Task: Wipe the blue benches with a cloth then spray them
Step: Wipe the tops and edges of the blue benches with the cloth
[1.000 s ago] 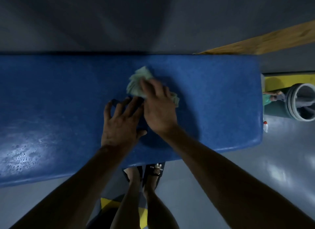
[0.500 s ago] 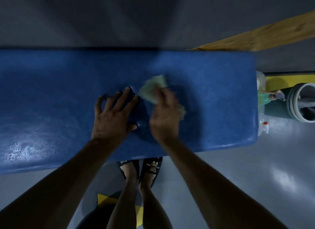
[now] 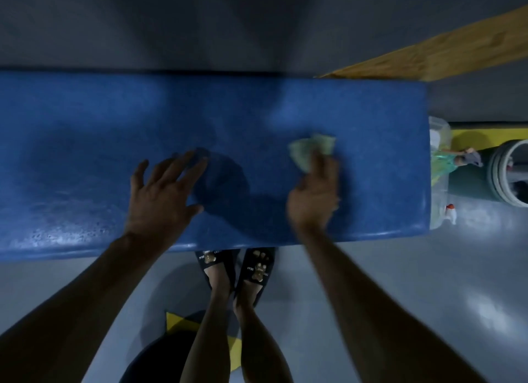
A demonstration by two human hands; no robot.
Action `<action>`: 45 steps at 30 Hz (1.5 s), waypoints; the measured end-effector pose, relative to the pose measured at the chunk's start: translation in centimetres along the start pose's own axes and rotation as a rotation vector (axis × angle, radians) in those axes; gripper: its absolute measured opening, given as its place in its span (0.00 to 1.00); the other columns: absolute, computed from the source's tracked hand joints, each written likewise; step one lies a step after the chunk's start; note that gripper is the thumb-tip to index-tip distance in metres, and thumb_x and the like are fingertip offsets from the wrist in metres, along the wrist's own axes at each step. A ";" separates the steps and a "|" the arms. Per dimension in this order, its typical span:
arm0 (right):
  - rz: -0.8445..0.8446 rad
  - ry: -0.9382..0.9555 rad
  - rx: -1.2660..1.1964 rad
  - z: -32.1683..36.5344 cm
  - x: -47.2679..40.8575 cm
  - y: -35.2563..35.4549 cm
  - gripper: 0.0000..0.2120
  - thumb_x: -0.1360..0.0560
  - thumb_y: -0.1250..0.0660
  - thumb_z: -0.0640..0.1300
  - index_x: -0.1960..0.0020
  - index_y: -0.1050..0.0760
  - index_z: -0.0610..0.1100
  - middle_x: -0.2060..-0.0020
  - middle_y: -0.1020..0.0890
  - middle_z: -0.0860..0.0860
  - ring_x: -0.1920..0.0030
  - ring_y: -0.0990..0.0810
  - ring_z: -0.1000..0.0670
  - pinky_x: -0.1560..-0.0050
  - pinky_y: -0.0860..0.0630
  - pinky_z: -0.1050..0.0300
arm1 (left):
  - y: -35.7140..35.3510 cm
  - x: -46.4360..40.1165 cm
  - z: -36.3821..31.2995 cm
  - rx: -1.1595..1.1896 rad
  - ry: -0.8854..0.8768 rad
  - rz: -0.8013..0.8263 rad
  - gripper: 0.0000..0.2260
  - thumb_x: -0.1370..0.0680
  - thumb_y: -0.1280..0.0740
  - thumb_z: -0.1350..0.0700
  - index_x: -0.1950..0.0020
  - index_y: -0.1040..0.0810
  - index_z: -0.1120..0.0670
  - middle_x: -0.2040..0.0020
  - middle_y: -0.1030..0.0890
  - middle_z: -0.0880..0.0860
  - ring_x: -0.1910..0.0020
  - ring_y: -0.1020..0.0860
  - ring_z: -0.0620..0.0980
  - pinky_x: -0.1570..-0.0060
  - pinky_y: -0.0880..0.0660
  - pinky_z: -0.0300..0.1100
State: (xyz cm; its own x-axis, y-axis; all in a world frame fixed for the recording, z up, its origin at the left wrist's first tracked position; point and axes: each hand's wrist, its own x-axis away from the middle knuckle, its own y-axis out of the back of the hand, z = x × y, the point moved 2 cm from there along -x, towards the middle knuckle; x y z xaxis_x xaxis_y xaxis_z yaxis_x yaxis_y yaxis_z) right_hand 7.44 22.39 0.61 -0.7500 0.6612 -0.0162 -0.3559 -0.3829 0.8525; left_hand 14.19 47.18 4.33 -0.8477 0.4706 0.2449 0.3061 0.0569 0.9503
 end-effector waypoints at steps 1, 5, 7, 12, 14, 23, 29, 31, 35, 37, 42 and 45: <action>0.101 0.113 0.048 2.4 2.2 -1.0 0.26 0.28 0.46 0.41 0.31 0.28 0.44 0.38 0.25 0.47 0.47 0.24 0.44 0.47 0.24 0.47 | 0.0 0.7 0.4 -0.001 0.009 -0.001 0.41 0.36 0.20 0.51 0.24 0.32 0.49 0.25 0.30 0.52 0.29 0.30 0.58 0.30 0.43 0.65; 0.490 0.737 0.121 4.6 5.8 -1.5 0.26 0.24 0.43 0.39 0.25 0.34 0.46 0.31 0.29 0.48 0.45 0.23 0.42 0.50 0.21 0.47 | -0.1 3.0 1.4 -0.030 0.021 0.036 0.41 0.35 0.19 0.51 0.25 0.31 0.51 0.25 0.31 0.54 0.29 0.31 0.60 0.31 0.41 0.65; 0.463 0.836 0.244 1.0 2.6 0.2 0.29 0.26 0.41 0.36 0.25 0.33 0.49 0.31 0.28 0.49 0.47 0.23 0.40 0.53 0.21 0.46 | -0.2 3.7 1.8 -0.038 0.040 0.048 0.40 0.35 0.20 0.50 0.25 0.31 0.51 0.24 0.31 0.55 0.29 0.31 0.60 0.30 0.41 0.65; 0.220 0.254 0.270 -8.6 -4.4 6.7 0.29 0.26 0.40 0.33 0.26 0.32 0.48 0.35 0.29 0.45 0.45 0.25 0.38 0.48 0.23 0.43 | -1.1 4.6 2.1 -0.036 0.063 0.092 0.43 0.37 0.18 0.50 0.24 0.32 0.50 0.23 0.33 0.55 0.28 0.32 0.62 0.30 0.41 0.65; 0.107 0.023 0.197 -7.5 -2.7 5.6 0.24 0.24 0.41 0.35 0.30 0.30 0.47 0.40 0.26 0.46 0.45 0.24 0.39 0.51 0.26 0.50 | -1.4 4.7 2.1 -0.031 0.083 0.102 0.43 0.36 0.18 0.51 0.24 0.32 0.49 0.22 0.35 0.54 0.27 0.33 0.61 0.29 0.41 0.64; 0.469 0.730 0.214 1.4 7.9 0.9 0.26 0.23 0.46 0.41 0.25 0.35 0.48 0.30 0.29 0.49 0.43 0.24 0.43 0.54 0.19 0.48 | -1.6 4.7 1.9 -0.023 0.112 0.097 0.43 0.35 0.19 0.51 0.23 0.34 0.47 0.21 0.37 0.51 0.26 0.35 0.61 0.29 0.43 0.63; 0.215 0.190 0.330 -10.2 0.1 8.3 0.29 0.26 0.41 0.34 0.26 0.33 0.50 0.34 0.29 0.47 0.45 0.26 0.36 0.52 0.24 0.45 | -1.9 4.8 2.0 -0.019 0.099 0.101 0.42 0.34 0.20 0.51 0.23 0.35 0.46 0.20 0.39 0.51 0.26 0.36 0.61 0.29 0.42 0.63; 0.114 0.076 0.306 -10.2 1.4 8.0 0.30 0.27 0.41 0.33 0.26 0.32 0.47 0.35 0.29 0.44 0.45 0.26 0.36 0.50 0.25 0.46 | -2.1 4.8 2.0 -0.015 0.099 0.100 0.42 0.33 0.21 0.51 0.22 0.36 0.45 0.20 0.40 0.51 0.25 0.37 0.61 0.28 0.43 0.63; 0.028 -0.052 0.082 -4.2 8.4 1.9 0.29 0.29 0.40 0.35 0.27 0.31 0.44 0.35 0.27 0.42 0.39 0.26 0.41 0.43 0.25 0.48 | -2.3 4.9 2.5 -0.008 0.068 0.085 0.41 0.32 0.21 0.50 0.22 0.36 0.46 0.20 0.39 0.51 0.26 0.37 0.63 0.27 0.44 0.64; 0.191 0.073 0.016 1.2 12.7 -0.8 0.30 0.27 0.38 0.34 0.25 0.34 0.45 0.32 0.29 0.44 0.39 0.26 0.45 0.44 0.26 0.53 | -2.5 4.9 2.9 -0.006 0.050 0.084 0.41 0.32 0.21 0.49 0.23 0.36 0.46 0.21 0.38 0.52 0.27 0.36 0.63 0.28 0.43 0.64; 0.563 0.578 0.106 4.5 14.6 -1.2 0.29 0.25 0.41 0.39 0.24 0.37 0.50 0.31 0.32 0.51 0.46 0.24 0.43 0.54 0.19 0.50 | -2.2 5.2 4.2 0.023 -0.031 0.064 0.41 0.31 0.23 0.48 0.22 0.38 0.46 0.21 0.37 0.52 0.27 0.35 0.62 0.28 0.43 0.64; 0.439 0.556 0.283 -0.9 10.7 1.7 0.32 0.28 0.35 0.36 0.26 0.33 0.52 0.35 0.30 0.50 0.47 0.24 0.39 0.54 0.20 0.47 | -1.3 5.8 5.5 0.058 -0.076 0.011 0.39 0.29 0.24 0.51 0.21 0.38 0.47 0.22 0.35 0.53 0.27 0.34 0.62 0.27 0.44 0.62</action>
State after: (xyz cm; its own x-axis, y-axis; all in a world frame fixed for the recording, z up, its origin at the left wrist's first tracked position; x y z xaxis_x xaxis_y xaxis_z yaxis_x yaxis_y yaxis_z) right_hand -1.72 28.23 1.41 -0.9868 0.0355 0.1578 0.1396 -0.3064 0.9416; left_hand 11.24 54.65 3.47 -0.8094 0.5368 0.2380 0.3416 0.1008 0.9344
